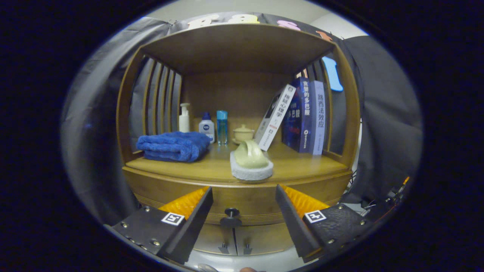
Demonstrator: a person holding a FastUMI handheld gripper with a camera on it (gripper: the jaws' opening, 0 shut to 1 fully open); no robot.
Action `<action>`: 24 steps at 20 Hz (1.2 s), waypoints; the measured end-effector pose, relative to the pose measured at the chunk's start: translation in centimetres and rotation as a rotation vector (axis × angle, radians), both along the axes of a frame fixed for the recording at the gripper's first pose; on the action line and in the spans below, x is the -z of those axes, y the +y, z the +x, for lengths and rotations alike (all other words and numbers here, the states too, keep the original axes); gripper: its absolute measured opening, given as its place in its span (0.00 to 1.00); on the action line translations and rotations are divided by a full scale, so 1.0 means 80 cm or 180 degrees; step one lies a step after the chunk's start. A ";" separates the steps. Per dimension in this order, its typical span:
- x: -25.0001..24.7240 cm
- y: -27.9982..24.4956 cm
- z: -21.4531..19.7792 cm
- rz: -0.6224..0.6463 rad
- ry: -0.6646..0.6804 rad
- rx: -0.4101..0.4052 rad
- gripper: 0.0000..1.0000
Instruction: Pull open the drawer, take out the items inside it, and place them on the countertop above the cabinet.
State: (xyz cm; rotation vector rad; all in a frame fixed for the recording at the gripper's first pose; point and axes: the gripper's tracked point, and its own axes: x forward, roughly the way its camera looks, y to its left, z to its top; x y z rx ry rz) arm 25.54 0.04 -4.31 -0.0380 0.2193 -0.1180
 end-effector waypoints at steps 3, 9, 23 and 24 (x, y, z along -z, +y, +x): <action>-0.068 -0.012 -0.034 0.0039 -0.0235 -0.0128 1.00; -0.209 -0.069 -0.104 -0.0095 -0.0755 -0.0176 0.99; -0.275 -0.203 -0.201 -0.0162 -0.1151 0.0027 0.99; -0.269 -0.208 -0.203 -0.0180 -0.1135 0.0040 0.99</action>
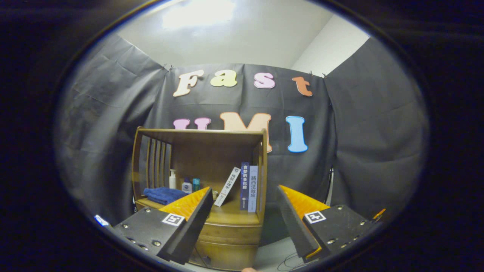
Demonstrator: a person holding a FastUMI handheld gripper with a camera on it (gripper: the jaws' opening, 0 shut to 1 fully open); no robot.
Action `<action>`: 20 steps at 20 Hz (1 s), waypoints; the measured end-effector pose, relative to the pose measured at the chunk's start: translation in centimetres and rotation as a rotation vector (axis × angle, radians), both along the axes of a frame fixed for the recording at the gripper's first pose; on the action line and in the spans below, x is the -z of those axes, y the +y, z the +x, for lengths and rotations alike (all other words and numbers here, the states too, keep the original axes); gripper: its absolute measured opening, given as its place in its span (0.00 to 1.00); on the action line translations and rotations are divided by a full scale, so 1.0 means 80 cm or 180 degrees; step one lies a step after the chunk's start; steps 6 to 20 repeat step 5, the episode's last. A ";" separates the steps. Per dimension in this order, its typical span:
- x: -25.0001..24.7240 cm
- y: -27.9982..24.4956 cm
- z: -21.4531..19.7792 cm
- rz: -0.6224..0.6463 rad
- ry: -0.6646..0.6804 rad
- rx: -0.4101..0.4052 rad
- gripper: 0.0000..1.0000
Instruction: Pull open the drawer, take out the items inside it, and place them on the countertop above the cabinet.
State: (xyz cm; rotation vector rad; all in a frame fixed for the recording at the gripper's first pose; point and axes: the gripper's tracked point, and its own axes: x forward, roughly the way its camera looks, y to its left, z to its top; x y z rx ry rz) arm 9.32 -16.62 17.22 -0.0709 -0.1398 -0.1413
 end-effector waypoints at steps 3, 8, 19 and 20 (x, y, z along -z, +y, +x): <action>0.019 -0.006 0.000 -0.0026 0.0072 -0.0011 0.99; 0.034 -0.004 0.000 -0.0034 0.0102 -0.0039 0.99; 0.034 -0.004 0.000 -0.0034 0.0102 -0.0039 0.99; 0.034 -0.004 0.000 -0.0034 0.0102 -0.0039 0.99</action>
